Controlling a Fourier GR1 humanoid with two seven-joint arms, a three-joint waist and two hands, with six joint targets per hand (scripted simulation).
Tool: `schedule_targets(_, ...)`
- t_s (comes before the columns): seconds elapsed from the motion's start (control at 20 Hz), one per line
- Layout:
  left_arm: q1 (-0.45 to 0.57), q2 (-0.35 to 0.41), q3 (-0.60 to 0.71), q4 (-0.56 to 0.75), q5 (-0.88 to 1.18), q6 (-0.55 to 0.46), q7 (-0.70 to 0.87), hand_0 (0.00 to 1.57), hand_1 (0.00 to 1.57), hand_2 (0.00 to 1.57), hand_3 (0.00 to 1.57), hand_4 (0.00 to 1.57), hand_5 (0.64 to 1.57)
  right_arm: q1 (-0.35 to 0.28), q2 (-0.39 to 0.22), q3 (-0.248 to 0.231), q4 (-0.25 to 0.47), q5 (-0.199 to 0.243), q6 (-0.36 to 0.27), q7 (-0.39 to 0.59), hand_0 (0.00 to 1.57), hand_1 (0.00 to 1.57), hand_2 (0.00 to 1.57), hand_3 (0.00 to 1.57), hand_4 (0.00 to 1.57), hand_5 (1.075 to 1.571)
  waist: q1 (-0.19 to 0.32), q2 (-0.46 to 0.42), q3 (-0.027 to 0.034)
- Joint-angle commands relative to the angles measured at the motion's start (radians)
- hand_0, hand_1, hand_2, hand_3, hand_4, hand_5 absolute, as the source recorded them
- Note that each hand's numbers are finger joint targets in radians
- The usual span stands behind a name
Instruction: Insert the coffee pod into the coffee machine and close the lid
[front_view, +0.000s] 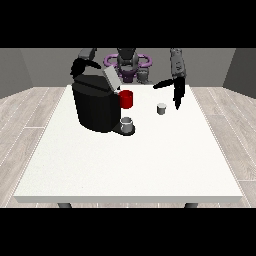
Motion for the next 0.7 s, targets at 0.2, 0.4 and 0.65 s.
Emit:
schedule_targets(0.2, -0.074, 0.008, -0.051, 0.146, -0.112, 0.006, -0.022, 0.0, 0.0, 0.11, 0.0, 0.0, 1.571, -0.058, 0.013, 0.0, 0.046, 0.012, -0.029, 0.05, 0.0, 0.0, 0.0, 0.0, 0.36, 1.571, 0.012, 0.011, 0.0001)
schedule_targets(0.4, -0.106, -0.001, -0.064, 0.187, -0.156, 0.026, -0.029, 0.1, 0.1, 0.5, 0.0, 0.0, 1.571, -0.109, -0.02, -0.05, 0.113, 0.02, -0.042, 0.058, 0.0, 0.0, 0.0, 0.0, 0.39, 1.571, 0.027, 0.024, 0.0002)
schedule_targets(0.65, -0.082, -0.023, -0.085, 0.247, -0.218, 0.081, -0.043, 0.81, 0.81, 0.85, 0.5, 0.0, 1.571, -0.095, -0.001, -0.022, 0.159, 0.061, -0.065, 0.021, 0.0, 0.0, 0.0, 0.0, 0.42, 1.571, 0.033, 0.021, 0.0001)
